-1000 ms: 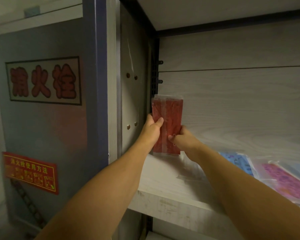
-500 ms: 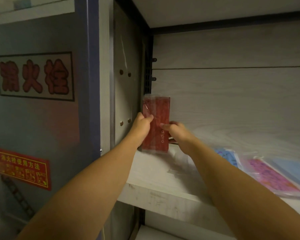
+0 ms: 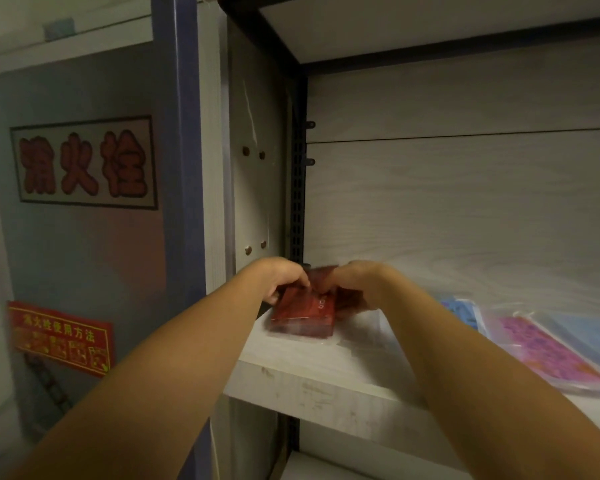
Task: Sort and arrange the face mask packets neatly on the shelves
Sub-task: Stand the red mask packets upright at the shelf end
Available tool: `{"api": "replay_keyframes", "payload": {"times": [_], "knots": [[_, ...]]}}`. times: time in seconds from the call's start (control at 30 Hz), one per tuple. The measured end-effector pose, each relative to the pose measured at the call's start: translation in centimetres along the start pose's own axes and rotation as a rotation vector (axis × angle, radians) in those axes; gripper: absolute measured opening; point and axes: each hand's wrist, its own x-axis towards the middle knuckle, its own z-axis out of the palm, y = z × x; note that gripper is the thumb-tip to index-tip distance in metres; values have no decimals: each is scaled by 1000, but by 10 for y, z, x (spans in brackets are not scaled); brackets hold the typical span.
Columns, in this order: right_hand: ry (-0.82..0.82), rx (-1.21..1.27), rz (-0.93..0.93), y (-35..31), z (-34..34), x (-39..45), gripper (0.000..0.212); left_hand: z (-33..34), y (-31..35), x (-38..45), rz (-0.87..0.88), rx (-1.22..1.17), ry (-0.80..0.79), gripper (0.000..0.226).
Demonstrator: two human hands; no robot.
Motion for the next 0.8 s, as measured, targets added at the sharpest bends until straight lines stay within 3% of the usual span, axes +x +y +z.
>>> {"api": "replay_keyframes", "payload": {"times": [0.2,0.5,0.67,0.8], "knots": [[15,-123,52,2,0,-3,26,-1,-2,0,-13,146,55,16],[-18,-118,38,2,1,-5,20,-2,1,-10,98,253,93,23],[-19,-138,41,1,-1,-7,16,-7,7,-22,115,332,44,19],[96,-244,15,1,-13,4,22,-20,13,-38,-32,444,-133,30]]}}
